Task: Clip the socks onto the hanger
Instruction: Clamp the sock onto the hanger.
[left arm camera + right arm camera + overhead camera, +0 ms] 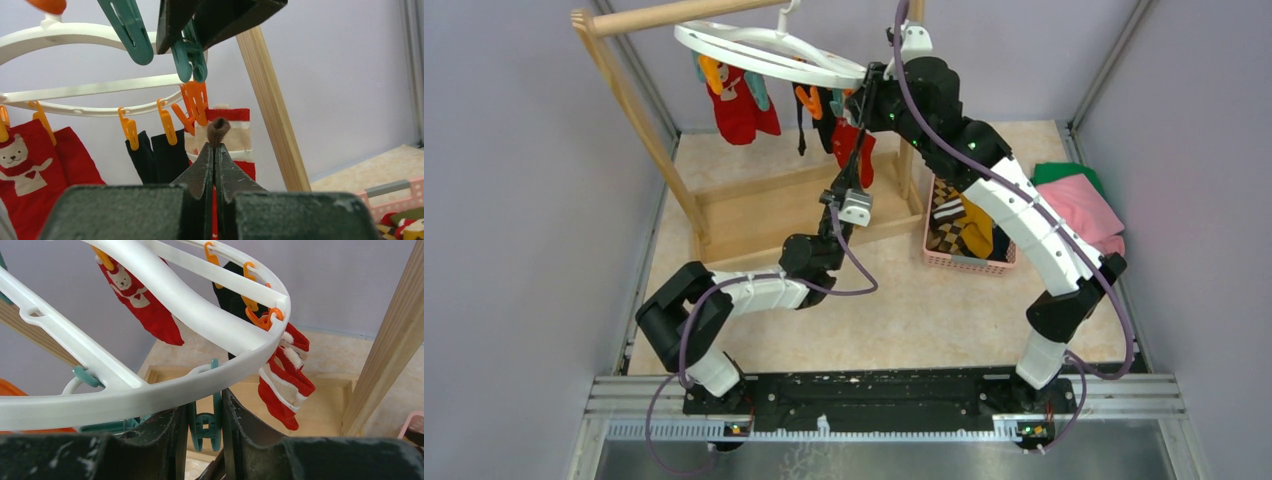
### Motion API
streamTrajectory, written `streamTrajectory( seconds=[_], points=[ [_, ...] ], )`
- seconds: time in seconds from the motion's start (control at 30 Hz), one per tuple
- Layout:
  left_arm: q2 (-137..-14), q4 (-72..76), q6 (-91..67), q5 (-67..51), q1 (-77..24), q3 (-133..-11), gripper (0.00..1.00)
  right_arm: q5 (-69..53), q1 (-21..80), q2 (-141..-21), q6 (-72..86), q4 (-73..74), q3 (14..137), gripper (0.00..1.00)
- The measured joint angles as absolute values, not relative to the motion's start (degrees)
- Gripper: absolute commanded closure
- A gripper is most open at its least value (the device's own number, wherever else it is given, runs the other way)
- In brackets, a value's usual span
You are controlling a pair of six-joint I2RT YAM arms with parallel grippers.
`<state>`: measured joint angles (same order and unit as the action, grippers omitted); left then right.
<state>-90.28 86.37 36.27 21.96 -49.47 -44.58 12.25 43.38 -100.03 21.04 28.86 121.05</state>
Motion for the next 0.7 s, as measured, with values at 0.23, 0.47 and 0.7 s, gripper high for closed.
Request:
streamTrajectory(
  seconds=[0.23, 0.47, 0.7],
  points=[
    [-90.6, 86.6, 42.3, 21.3, -49.5, -44.3, 1.0, 10.3, 42.1, -100.3, 22.4, 29.4, 121.6, 1.0],
    [-92.5, 87.0, 56.0, 18.3, -50.2, -43.8, 1.0, 8.5, 41.0, -100.3, 23.2, 29.4, 121.6, 1.0],
    [-98.7, 86.6, 69.3, 19.6, -51.5, -49.5, 1.0, 7.2, 40.5, -100.3, 23.4, 29.6, 121.5, 1.0]
  ],
)
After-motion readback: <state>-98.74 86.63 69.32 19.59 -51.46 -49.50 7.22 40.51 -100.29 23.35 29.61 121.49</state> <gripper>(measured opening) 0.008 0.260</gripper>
